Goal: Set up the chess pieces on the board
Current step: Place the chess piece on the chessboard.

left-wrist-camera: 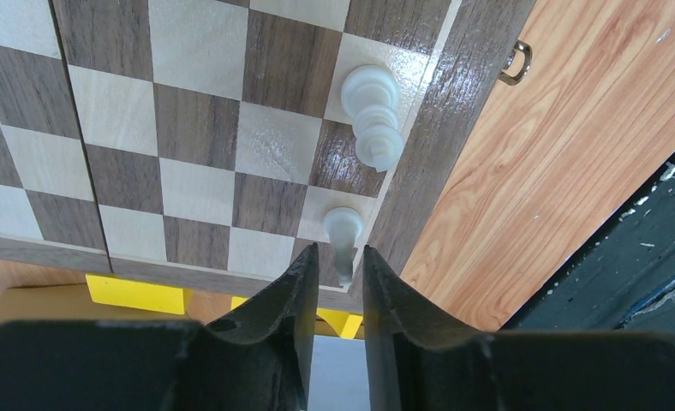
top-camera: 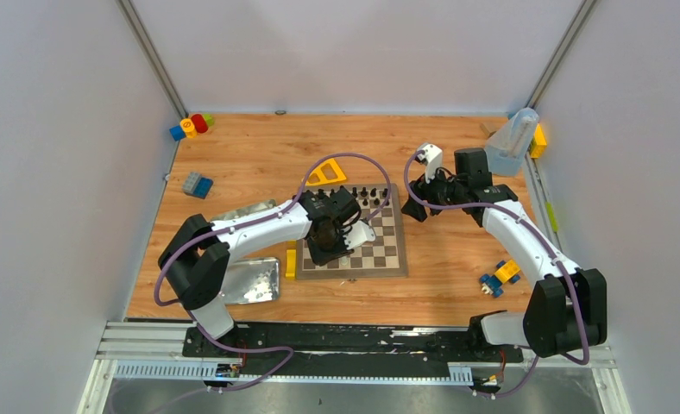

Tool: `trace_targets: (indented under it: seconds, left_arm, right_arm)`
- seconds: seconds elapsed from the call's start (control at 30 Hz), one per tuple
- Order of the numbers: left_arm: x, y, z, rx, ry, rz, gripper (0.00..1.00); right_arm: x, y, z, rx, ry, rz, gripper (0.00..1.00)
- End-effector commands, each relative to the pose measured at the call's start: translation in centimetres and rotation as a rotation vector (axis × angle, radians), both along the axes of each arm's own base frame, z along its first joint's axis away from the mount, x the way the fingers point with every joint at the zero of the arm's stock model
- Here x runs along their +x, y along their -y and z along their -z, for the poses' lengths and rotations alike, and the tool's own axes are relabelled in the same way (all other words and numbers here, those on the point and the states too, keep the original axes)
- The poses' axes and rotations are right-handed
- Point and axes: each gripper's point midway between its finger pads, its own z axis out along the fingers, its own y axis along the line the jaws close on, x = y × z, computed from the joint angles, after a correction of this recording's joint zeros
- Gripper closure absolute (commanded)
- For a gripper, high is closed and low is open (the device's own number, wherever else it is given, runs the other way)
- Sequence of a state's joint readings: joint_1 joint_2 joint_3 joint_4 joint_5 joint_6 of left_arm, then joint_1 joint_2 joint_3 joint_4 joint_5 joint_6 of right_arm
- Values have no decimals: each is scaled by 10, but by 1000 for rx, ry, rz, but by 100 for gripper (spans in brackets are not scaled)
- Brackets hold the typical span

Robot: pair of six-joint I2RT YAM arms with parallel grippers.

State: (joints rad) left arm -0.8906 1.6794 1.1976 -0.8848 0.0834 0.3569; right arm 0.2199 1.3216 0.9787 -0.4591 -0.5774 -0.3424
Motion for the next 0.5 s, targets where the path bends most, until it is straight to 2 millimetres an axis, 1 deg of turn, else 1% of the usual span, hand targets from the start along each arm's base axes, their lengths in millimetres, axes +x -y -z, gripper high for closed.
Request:
trace_targets:
  seconds: [0.0,0.13,0.17,0.2,0.23,0.27,0.3,0.33,0.37,0.4,0.43,0.47]
  left_arm:
    - [1,4,-8,-29,29,10,63]
    - [10,2,-22,-40,91,-8,51]
    - [14,2,-30,-58,122,-14,46]
    - [19,-1,-39,-76,156,-30,44]
    - [24,-2,-45,-93,174,-41,40]
    - [32,-7,-57,-124,200,-75,38]
    - [37,-11,-63,-143,209,-98,34]
    - [46,-19,-77,-187,222,-145,32]
    - [50,-25,-83,-206,225,-174,29]
    - [60,-38,-92,-237,234,-231,28]
    - [70,-54,-96,-243,236,-294,26]
    - [73,-61,-101,-261,239,-321,26]
  right_arm:
    - [2,-2,-4,12,20,-22,36]
    - [2,-3,-2,13,14,-23,36]
    - [2,-3,-2,14,14,-23,36]
    - [2,-3,-2,16,12,-24,36]
    - [2,-4,-2,17,11,-25,36]
    - [2,-4,-2,18,10,-25,36]
    - [2,-4,-2,18,6,-25,36]
    - [2,-4,-2,19,7,-24,36]
    - [2,-4,-2,19,7,-25,36]
    - [2,-4,-2,20,6,-24,36]
    - [3,-4,-2,21,5,-25,36]
    - [3,-4,-2,20,4,-24,36]
